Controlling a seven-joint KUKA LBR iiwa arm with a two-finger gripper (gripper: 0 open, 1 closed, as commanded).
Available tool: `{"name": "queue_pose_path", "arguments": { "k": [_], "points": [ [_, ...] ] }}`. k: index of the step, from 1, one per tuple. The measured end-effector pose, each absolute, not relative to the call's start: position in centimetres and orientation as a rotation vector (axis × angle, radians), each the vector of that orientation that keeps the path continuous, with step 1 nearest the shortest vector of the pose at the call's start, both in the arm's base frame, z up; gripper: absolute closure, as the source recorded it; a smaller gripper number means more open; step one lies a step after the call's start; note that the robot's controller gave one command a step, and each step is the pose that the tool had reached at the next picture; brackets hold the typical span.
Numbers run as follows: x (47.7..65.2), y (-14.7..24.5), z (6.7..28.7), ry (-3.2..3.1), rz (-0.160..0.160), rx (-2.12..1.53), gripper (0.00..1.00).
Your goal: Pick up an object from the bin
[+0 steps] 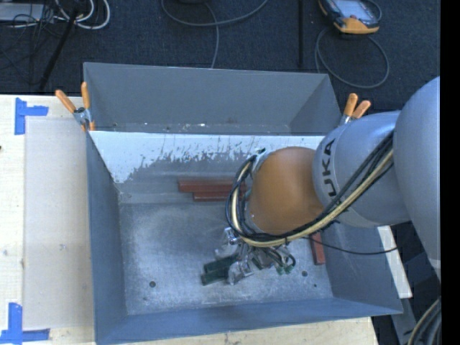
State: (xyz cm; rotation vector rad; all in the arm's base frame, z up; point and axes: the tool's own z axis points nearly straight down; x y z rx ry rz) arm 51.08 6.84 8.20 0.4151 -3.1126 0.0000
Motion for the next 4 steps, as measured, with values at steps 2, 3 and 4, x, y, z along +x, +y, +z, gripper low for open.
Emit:
{"name": "queue_pose_path", "arguments": {
  "k": [2,3,4],
  "points": [
    [50.6,7.7,15.2,-3.11,-0.001,0.399,0.0],
    [50.3,8.6,22.1,-3.114,0.0,0.381,0.0],
    [50.6,8.7,21.7,-3.131,-0.001,0.411,0.0]
  ]
}}
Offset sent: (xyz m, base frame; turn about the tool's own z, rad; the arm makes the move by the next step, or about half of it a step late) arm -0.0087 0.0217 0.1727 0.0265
